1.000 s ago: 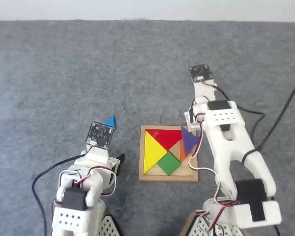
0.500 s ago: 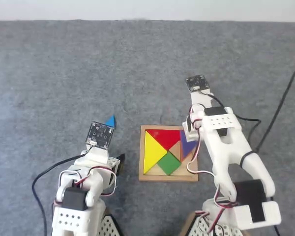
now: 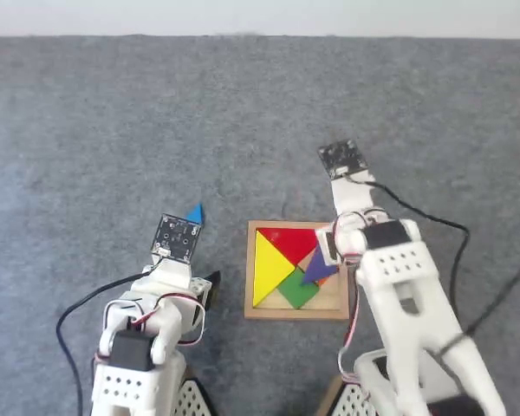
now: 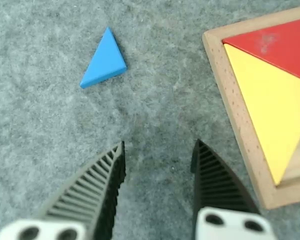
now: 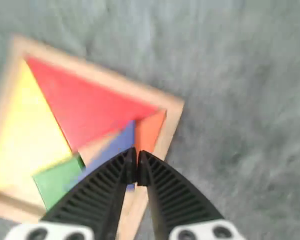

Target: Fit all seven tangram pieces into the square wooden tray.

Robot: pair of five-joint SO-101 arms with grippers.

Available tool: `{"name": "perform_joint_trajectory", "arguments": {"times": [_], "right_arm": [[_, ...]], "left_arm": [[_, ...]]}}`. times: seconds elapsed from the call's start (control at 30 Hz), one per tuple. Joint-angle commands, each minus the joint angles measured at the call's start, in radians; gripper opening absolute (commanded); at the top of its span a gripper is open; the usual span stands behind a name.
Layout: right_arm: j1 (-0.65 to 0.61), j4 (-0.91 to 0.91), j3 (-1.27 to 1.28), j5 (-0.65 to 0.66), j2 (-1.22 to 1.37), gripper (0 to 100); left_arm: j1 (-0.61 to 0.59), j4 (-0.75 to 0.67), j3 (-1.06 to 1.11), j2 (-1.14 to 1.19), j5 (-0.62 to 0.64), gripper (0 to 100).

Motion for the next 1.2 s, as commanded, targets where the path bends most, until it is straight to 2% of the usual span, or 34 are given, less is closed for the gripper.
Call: {"name": "perform_joint_trajectory", "arguments": {"times": [0.0,0.37,0.7,0.87,1.17], "right_arm": [[-0.005,-0.079,-0.023,0.037,-0.076,0.6],[-0.022,-0.124,-0.247,0.04,0.394,0.6],[-0.101,-0.145,-0.216,0.043,0.395,0.6],[-0.101,-0.139,-0.173,0.046,0.389,0.6],[-0.101,-0.042,-0.147,0.049,0.389,0.6]], "left_arm": [[0.005,-0.005,-0.007,-0.008,-0.002,21],[0.005,-0.005,-0.007,-0.008,-0.002,21],[0.005,-0.005,-0.007,-0.008,-0.002,21],[0.005,-0.005,-0.007,-0.008,-0.002,21],[0.005,-0.005,-0.007,-0.008,-0.002,21]]}}
